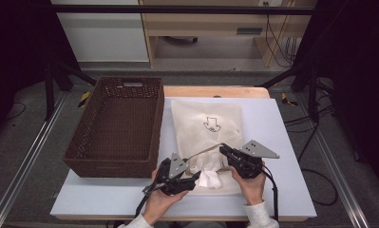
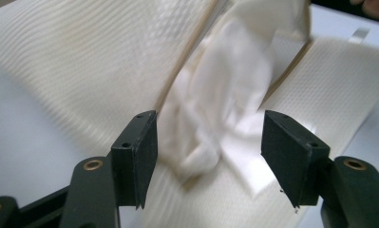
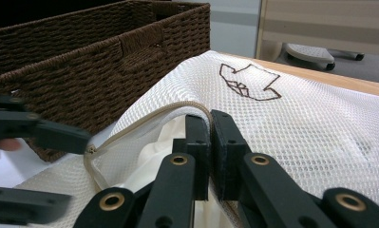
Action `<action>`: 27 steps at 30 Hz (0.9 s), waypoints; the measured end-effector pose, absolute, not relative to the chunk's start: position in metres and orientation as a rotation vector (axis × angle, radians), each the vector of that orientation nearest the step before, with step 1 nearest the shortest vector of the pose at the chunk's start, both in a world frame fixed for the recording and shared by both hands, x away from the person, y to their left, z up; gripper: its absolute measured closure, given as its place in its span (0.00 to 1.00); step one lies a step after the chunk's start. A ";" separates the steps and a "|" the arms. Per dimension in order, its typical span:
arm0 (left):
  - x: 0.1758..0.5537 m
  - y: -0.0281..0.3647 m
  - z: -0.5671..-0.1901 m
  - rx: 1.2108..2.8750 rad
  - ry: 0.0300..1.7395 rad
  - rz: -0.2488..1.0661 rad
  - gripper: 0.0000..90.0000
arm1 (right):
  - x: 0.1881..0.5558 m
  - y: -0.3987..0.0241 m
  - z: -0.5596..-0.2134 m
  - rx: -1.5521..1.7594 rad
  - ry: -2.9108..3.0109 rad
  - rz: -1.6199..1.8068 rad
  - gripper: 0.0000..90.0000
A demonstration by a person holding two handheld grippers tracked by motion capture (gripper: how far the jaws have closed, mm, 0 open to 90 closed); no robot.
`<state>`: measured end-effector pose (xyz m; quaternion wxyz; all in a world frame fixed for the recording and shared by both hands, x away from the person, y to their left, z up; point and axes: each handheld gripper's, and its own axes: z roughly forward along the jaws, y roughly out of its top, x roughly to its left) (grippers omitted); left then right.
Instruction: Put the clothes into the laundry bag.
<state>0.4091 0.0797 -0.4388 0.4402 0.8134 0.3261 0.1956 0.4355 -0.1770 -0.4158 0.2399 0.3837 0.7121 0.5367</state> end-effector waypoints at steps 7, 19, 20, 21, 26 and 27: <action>0.402 0.110 -0.461 2.079 0.886 0.438 0.41 | 0.435 -0.176 -0.417 1.062 1.956 1.461 0.96; 0.410 0.125 -0.483 2.010 0.915 0.299 0.82 | 0.434 -0.167 -0.425 1.050 2.000 1.392 0.91; 0.409 0.125 -0.484 2.014 0.911 0.304 0.85 | 0.433 -0.167 -0.425 1.049 2.006 1.390 0.88; 0.409 0.126 -0.485 2.020 0.909 0.313 0.88 | 0.432 -0.167 -0.424 1.046 2.008 1.388 0.84; 0.407 0.122 -0.486 2.046 0.900 0.351 0.92 | 0.422 -0.165 -0.419 1.036 2.000 1.365 0.60; 0.407 0.121 -0.487 2.055 0.899 0.363 0.92 | 0.419 -0.165 -0.419 1.026 2.003 1.365 0.57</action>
